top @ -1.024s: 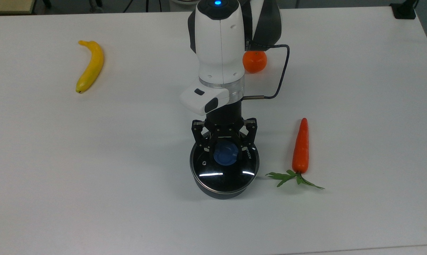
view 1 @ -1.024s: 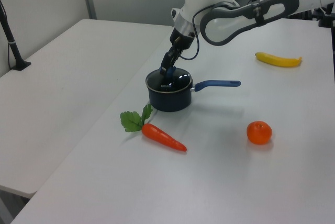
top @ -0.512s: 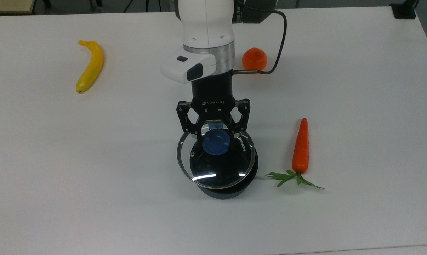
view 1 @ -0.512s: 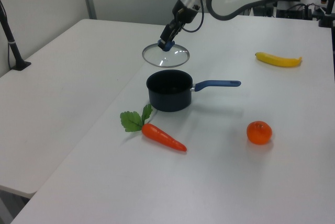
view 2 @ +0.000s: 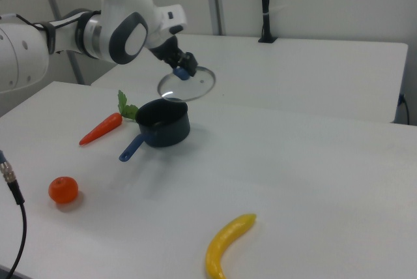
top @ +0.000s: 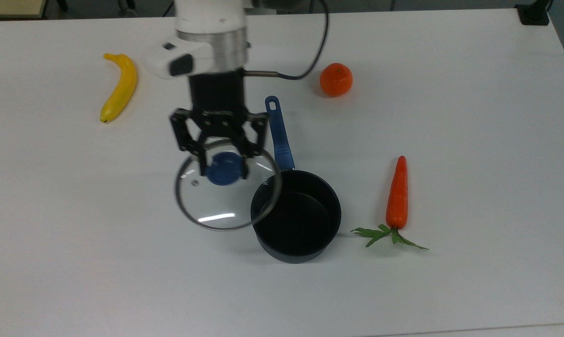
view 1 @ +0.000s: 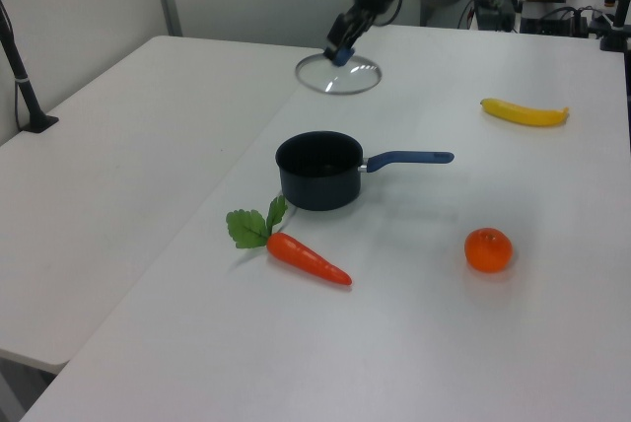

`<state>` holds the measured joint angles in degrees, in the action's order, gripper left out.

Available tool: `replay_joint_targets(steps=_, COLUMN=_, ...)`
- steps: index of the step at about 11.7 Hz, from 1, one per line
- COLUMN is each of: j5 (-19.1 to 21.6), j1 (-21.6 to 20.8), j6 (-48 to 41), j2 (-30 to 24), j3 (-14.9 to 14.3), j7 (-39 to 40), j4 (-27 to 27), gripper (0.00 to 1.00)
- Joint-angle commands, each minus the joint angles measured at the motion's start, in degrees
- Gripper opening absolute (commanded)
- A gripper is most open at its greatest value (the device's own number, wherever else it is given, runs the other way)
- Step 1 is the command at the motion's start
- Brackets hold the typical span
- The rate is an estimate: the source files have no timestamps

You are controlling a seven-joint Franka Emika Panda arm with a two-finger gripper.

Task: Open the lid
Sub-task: 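Lift the glass lid off the saucepan and carry it toward the banana, then lower the glass lid onto the table beside the saucepan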

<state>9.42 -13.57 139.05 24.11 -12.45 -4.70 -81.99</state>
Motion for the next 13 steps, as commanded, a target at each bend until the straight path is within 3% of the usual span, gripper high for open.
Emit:
replay_joint_targets(steps=1, j5=-0.72, j1=7.22, j6=-0.27, j2=-6.79, j3=0.32, j7=1.98, j4=-7.73, gripper=0.39)
replay_joint_targets(steps=5, j5=-0.63, j1=15.05, j6=-0.27, j2=-6.89, j3=0.32, j7=5.66, j4=-9.23, gripper=0.39)
replay_joint_targets(steps=9, j5=-0.19, j1=15.16, j6=0.25, j2=-5.32, j3=0.4, j7=7.34, j4=-12.92, gripper=0.39)
replay_joint_targets(steps=13, j5=0.16, j1=14.54, j6=0.78, j2=-0.57, j3=0.76, j7=7.34, j4=-13.1, gripper=0.39)
